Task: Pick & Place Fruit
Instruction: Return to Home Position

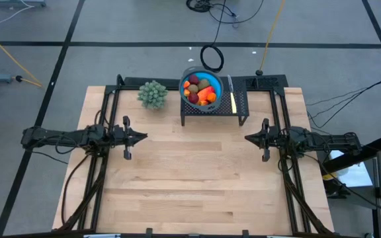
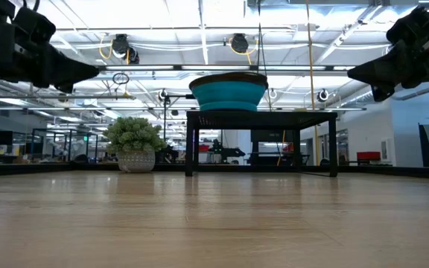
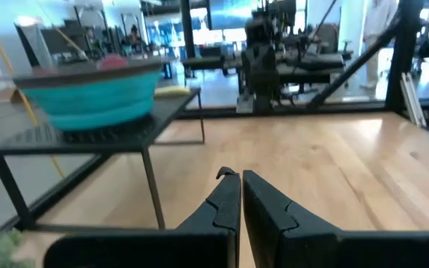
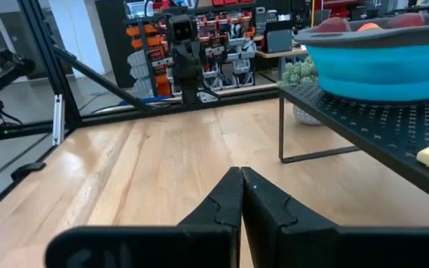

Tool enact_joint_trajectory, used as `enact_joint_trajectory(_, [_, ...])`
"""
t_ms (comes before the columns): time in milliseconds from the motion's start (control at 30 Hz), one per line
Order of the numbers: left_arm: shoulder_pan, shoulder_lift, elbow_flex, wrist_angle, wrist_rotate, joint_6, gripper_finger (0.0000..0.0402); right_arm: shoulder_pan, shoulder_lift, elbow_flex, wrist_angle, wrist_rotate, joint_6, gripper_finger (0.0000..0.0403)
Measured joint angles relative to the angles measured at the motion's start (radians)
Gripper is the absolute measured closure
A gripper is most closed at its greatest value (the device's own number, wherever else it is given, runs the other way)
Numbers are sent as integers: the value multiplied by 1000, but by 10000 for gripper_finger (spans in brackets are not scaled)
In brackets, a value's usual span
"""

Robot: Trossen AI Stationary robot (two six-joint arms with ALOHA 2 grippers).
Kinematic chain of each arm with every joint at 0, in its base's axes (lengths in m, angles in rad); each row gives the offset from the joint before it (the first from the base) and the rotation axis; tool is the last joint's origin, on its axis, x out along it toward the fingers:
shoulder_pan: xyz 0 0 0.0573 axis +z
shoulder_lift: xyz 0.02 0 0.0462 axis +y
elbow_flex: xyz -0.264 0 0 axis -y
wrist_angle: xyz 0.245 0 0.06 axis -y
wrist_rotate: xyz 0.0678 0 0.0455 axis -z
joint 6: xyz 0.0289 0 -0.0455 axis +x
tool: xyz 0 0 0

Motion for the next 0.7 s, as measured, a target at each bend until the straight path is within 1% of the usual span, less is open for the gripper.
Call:
enact_joint_trajectory(167, [0, 0, 0, -54, 2, -46, 382, 0, 0, -1, 34, 1, -10, 403])
enact_joint_trajectory(500, [0, 2, 0, -56, 3, -51, 382, 0, 1, -9, 172, 2, -8, 399])
enact_joint_trajectory(700, [0, 2, 0, -56, 3, -43, 382, 0, 1, -7, 176, 2, -8, 401])
